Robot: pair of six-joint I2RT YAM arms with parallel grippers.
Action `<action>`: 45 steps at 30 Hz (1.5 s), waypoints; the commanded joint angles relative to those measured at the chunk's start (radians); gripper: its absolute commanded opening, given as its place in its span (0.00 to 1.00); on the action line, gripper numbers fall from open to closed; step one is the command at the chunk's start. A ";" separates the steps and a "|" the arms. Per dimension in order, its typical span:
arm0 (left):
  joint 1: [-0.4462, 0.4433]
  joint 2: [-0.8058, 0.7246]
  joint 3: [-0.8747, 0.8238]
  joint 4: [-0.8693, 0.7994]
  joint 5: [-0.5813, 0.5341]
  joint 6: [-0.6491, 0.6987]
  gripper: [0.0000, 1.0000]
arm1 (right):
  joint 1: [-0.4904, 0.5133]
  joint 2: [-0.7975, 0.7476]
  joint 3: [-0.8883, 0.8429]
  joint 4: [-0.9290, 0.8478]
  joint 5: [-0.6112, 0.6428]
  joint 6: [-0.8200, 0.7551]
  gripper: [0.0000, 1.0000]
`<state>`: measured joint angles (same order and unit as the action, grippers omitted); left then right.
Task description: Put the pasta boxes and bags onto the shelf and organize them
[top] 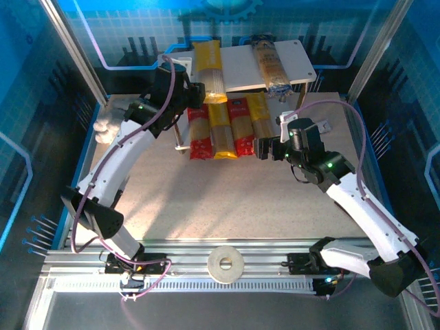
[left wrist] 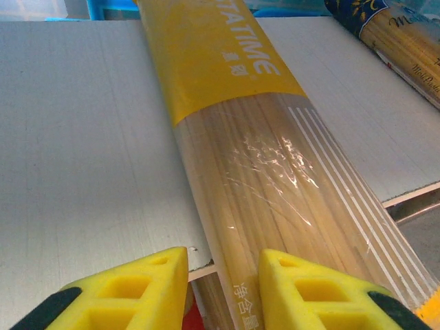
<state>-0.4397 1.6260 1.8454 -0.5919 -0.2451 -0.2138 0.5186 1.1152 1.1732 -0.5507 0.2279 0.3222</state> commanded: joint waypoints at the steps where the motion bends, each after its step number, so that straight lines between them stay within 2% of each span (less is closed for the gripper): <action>1: -0.002 -0.009 0.005 0.008 -0.008 -0.004 0.40 | 0.004 -0.023 0.016 -0.002 0.016 0.004 1.00; 6: -0.001 -0.134 -0.073 0.027 -0.090 0.033 0.49 | -0.036 -0.050 -0.024 0.012 0.006 0.032 1.00; 10: -0.001 -0.292 -0.196 0.045 -0.097 0.036 0.53 | -0.079 -0.081 -0.052 -0.014 0.024 0.047 1.00; 16: -0.015 -0.543 -0.566 0.101 -0.055 -0.099 0.54 | -0.159 -0.105 -0.090 -0.087 0.050 0.092 1.00; 21: -0.033 -0.646 -0.960 0.308 -0.054 -0.278 0.60 | -0.212 -0.091 -0.219 -0.004 0.061 0.168 1.00; 24: -0.031 -0.634 -1.097 0.443 -0.077 -0.330 0.61 | -0.246 -0.093 -0.336 0.129 0.045 0.233 1.00; 29: -0.020 -0.543 -1.150 0.617 -0.184 -0.327 0.64 | -0.275 -0.048 -0.428 0.358 0.077 0.289 1.00; 32: 0.010 -0.466 -1.146 0.713 -0.191 -0.333 0.65 | -0.300 0.011 -0.448 0.484 0.081 0.321 1.00; 36: 0.051 -0.358 -1.134 0.833 -0.183 -0.351 0.65 | -0.349 0.126 -0.434 0.618 0.087 0.361 1.00; 45: 0.103 -0.209 -1.054 0.893 -0.240 -0.340 0.65 | -0.417 0.367 -0.324 0.804 0.122 0.354 0.99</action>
<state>-0.3599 1.3987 0.7532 0.2207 -0.4385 -0.5457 0.1246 1.4418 0.7959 0.1123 0.3206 0.6609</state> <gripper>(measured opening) 0.652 0.990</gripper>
